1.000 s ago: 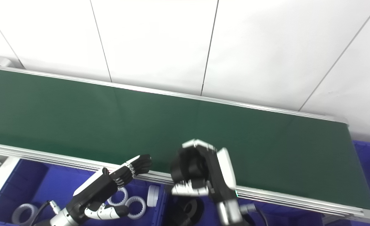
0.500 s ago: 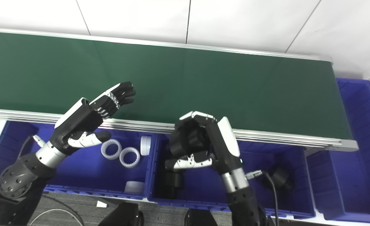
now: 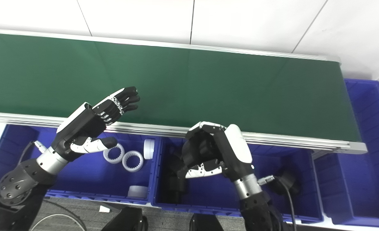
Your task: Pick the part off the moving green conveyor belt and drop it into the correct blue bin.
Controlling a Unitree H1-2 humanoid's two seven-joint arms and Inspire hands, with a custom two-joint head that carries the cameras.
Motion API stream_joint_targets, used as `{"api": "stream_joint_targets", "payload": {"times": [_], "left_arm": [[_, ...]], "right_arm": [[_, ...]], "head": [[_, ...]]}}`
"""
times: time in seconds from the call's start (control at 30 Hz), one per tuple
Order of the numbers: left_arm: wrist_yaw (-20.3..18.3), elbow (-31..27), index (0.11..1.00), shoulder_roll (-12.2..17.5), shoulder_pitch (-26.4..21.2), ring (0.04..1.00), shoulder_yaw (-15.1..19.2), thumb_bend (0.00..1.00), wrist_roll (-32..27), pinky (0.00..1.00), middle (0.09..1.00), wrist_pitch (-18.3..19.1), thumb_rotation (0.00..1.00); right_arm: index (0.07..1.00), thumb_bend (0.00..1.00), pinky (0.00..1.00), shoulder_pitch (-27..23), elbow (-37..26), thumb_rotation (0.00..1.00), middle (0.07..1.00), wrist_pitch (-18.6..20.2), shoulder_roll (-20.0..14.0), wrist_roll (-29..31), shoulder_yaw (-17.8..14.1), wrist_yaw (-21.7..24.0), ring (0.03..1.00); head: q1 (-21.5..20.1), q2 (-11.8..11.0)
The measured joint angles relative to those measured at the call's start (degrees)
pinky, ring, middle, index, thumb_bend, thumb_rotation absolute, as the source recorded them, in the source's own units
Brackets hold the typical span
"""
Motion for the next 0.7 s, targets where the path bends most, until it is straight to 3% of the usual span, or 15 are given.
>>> {"api": "stream_joint_targets", "payload": {"times": [0.2, 0.27, 0.3, 0.37, 0.4, 0.53, 0.7], "left_arm": [[-0.01, -0.12, 0.949, -0.11, 0.08, 0.96, 0.12, 0.42, 0.07, 0.93, 0.974, 0.21, 0.48], [-0.02, -0.23, 0.949, -0.13, 0.1, 0.96, 0.13, 0.42, 0.07, 0.93, 0.974, 0.21, 0.49], [-0.01, -0.48, 0.95, -0.14, 0.11, 0.96, 0.15, 0.42, 0.1, 0.93, 0.974, 0.21, 0.49], [0.0, -1.37, 0.95, -0.13, 0.21, 0.961, 0.22, 0.42, 0.12, 0.93, 0.975, 0.22, 0.49], [0.0, -1.7, 0.95, -0.13, 0.21, 0.961, 0.27, 0.42, 0.12, 0.94, 0.976, 0.22, 0.49], [0.02, -1.89, 0.949, -0.13, 0.22, 0.963, 0.5, 0.42, 0.12, 0.94, 0.976, 0.3, 0.49], [0.01, -1.85, 0.95, -0.13, 0.3, 0.964, 0.74, 0.42, 0.13, 0.94, 0.977, 0.42, 0.49]], "right_arm": [[0.469, 0.5, 0.4, -1.32, 5.05, 0.0, 0.559, 1.81, -0.86, -4.76, 1.06, 1.33, 0.492], [0.485, 0.51, 0.48, -1.96, 6.35, 0.0, 0.543, 2.52, -1.25, -5.76, 1.81, 2.37, 0.466], [0.492, 0.52, 0.52, -2.18, 6.72, 0.0, 0.51, 3.15, -1.5, -5.91, 2.13, 3.07, 0.561], [0.495, 0.52, 0.56, -2.46, 7.15, 0.09, 0.611, 4.25, -1.89, -6.13, 2.45, 4.1, 0.632], [0.589, 0.65, 0.58, -2.6, 7.42, 0.19, 0.669, 4.58, -2.05, -6.24, 2.58, 4.33, 0.66], [0.679, 0.77, 0.62, -3.15, 8.37, 0.32, 0.7, 5.55, -2.65, -6.53, 3.32, 5.85, 0.687], [0.729, 0.77, 0.64, -3.29, 8.48, 0.42, 0.718, 5.7, -2.68, -6.26, 3.8, 6.46, 0.708]], "head": [[0.53, -0.09], [0.61, -0.17], [0.61, -0.09], [0.79, -0.18], [0.88, -0.18], [1.14, -0.09], [1.05, -0.18]]}}
